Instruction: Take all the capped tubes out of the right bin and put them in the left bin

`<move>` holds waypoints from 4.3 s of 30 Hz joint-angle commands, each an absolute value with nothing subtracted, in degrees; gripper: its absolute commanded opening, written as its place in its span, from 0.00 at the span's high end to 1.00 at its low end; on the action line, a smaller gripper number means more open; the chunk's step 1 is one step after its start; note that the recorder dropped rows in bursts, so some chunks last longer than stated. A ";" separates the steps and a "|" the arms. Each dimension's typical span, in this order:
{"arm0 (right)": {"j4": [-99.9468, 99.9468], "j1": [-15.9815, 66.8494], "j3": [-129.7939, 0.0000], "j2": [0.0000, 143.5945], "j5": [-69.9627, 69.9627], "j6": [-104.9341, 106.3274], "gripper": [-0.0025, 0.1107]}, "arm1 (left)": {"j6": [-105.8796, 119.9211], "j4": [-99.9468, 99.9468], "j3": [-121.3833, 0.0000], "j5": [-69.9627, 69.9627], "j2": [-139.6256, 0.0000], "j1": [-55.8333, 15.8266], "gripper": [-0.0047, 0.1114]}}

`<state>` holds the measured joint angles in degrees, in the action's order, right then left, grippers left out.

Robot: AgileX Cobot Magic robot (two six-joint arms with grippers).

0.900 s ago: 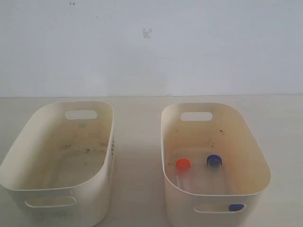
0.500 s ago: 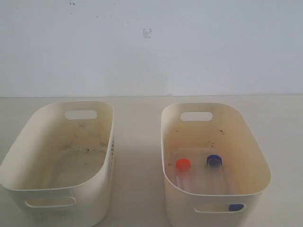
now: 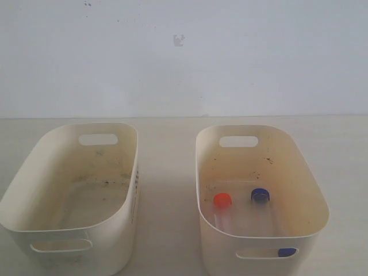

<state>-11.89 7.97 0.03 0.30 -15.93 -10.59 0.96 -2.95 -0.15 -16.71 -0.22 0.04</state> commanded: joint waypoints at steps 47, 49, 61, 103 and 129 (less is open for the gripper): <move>-12.05 7.95 -5.47 0.00 12.34 -12.94 0.97 | 1.05 -3.19 0.00 -16.54 0.00 0.32 0.92; -12.05 7.95 -9.44 1.07 6.38 -12.94 0.97 | 1.05 -3.19 0.00 -16.54 0.00 0.32 0.92; -12.06 7.95 -27.37 26.37 -24.89 -12.94 0.97 | 1.05 -3.19 0.00 -16.54 0.00 0.32 0.92; 0.63 11.07 -32.38 60.74 -7.65 -7.30 0.97 | 1.05 -3.19 0.00 -16.54 0.00 0.32 0.92; 6.20 22.71 -97.45 105.19 -69.96 1.99 0.97 | 1.05 -3.19 0.00 -16.54 0.00 0.32 0.92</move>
<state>4.11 22.74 -91.28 100.44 -63.65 1.41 0.96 -2.95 -0.15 -16.71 -0.22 0.04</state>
